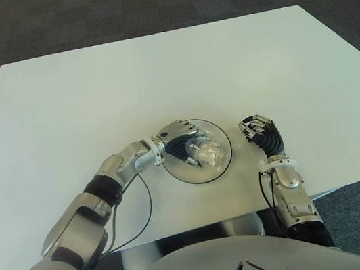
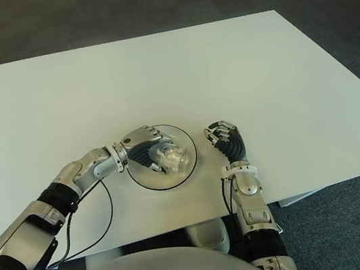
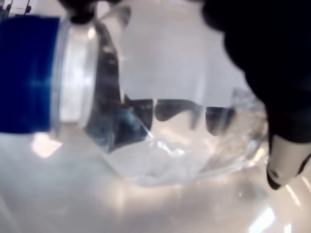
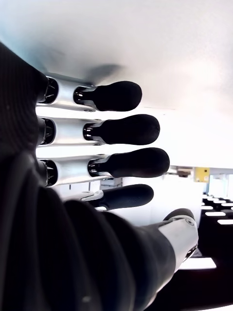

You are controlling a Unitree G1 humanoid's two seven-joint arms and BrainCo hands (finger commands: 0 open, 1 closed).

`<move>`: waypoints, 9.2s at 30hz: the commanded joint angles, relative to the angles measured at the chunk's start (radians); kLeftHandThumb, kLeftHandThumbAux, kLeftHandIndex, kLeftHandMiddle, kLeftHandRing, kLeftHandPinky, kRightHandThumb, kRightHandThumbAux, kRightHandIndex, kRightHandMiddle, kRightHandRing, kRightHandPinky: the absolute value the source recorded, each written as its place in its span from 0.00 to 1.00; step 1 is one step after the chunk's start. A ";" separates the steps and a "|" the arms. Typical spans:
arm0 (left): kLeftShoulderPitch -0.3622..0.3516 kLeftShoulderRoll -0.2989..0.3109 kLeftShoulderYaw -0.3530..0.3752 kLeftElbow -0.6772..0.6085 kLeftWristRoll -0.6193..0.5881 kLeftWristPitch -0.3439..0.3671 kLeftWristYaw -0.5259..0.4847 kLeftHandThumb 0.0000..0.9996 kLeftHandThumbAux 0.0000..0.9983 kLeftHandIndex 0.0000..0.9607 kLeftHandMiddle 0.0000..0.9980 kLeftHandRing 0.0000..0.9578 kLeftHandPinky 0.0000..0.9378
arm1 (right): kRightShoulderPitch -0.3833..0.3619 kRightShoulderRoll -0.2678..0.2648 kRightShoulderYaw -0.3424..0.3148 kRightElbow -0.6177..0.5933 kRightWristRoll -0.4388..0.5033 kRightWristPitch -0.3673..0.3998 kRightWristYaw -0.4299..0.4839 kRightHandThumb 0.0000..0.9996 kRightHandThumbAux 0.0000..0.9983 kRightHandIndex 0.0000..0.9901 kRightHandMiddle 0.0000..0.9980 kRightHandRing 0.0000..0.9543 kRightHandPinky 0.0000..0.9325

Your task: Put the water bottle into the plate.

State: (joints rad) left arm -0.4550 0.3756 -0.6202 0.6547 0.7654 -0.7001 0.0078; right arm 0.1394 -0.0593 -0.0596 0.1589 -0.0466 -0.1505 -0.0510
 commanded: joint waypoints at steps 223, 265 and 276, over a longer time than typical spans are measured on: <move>0.748 -0.409 0.660 -0.460 -0.557 0.287 0.279 0.71 0.72 0.45 0.71 0.73 0.72 | -0.026 -0.017 -0.006 0.105 0.003 -0.012 0.015 0.71 0.73 0.44 0.70 0.72 0.74; 0.665 -0.346 0.638 -0.239 -0.641 0.260 0.160 0.70 0.72 0.45 0.70 0.71 0.69 | -0.019 -0.009 0.003 0.086 0.007 -0.017 0.025 0.71 0.73 0.44 0.71 0.72 0.74; 0.665 -0.350 0.644 -0.247 -0.652 0.268 0.166 0.71 0.72 0.45 0.70 0.71 0.70 | -0.010 -0.004 0.006 0.075 0.009 -0.027 0.026 0.71 0.73 0.44 0.70 0.72 0.74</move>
State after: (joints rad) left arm 0.1852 0.0304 0.0240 0.3735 0.1165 -0.4708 0.1829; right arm 0.1060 -0.0737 -0.0597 0.2198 -0.0398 -0.1982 -0.0271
